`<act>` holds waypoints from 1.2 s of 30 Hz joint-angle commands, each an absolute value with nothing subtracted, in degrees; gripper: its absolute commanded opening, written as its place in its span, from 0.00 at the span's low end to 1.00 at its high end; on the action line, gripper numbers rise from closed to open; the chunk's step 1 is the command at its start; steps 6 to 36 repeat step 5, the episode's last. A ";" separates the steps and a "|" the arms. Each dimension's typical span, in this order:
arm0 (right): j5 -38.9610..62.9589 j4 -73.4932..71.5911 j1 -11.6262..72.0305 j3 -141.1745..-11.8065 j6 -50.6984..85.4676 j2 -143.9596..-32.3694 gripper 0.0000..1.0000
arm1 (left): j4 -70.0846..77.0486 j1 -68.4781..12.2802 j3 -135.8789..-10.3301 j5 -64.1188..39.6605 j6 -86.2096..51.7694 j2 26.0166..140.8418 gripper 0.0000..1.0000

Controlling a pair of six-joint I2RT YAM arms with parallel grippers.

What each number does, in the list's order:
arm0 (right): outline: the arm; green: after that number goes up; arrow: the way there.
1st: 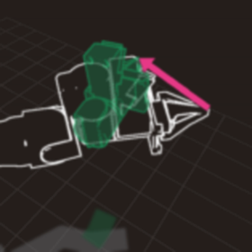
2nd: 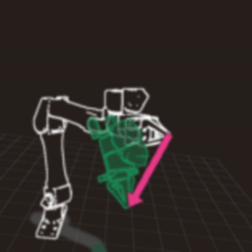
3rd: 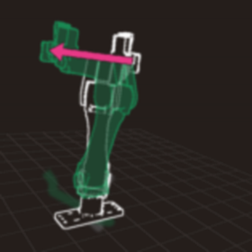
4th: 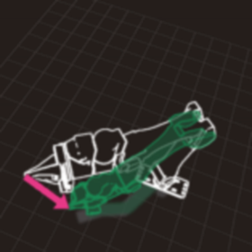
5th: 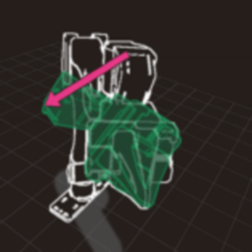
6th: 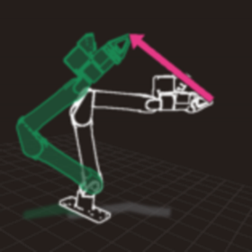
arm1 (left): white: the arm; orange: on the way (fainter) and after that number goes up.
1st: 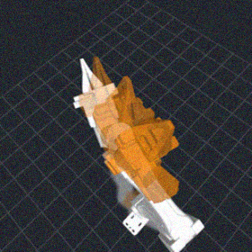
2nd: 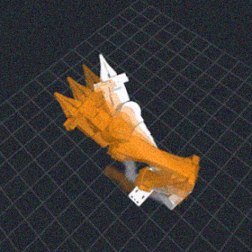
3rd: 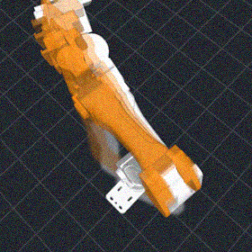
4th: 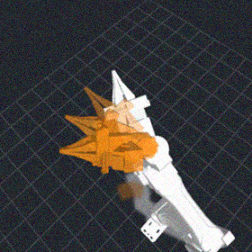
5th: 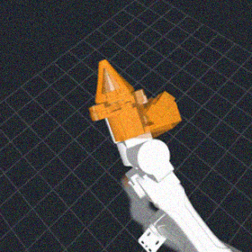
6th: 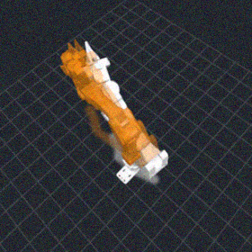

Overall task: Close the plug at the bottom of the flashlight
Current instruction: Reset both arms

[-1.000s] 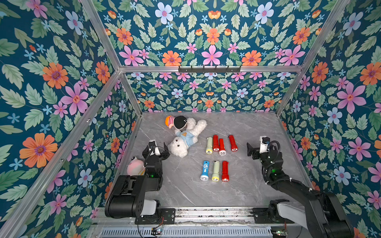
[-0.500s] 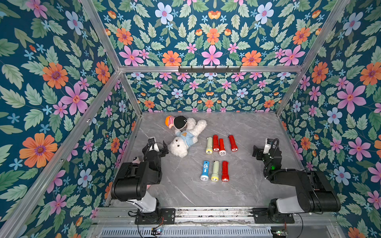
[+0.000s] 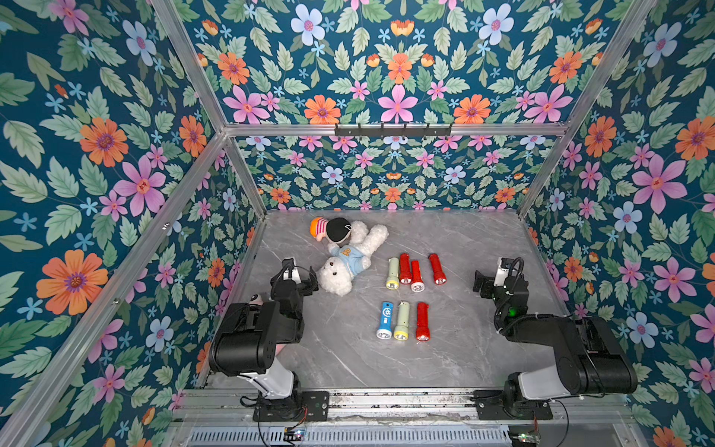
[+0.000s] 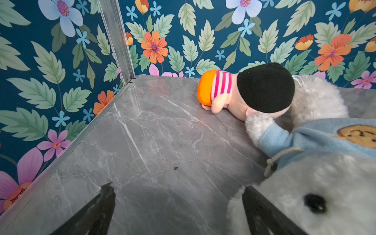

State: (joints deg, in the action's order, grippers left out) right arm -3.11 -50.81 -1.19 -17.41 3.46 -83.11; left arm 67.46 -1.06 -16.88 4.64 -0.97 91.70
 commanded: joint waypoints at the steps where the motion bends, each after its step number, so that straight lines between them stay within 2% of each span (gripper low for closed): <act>1: -2.88 -53.00 -1.20 -17.49 3.51 -83.23 0.99 | 68.61 -0.97 -16.92 4.84 -0.17 91.68 1.00; 36: -2.88 -52.83 -1.14 -17.49 3.44 -83.14 0.99 | 68.96 -1.22 -16.74 6.70 -0.53 91.70 1.00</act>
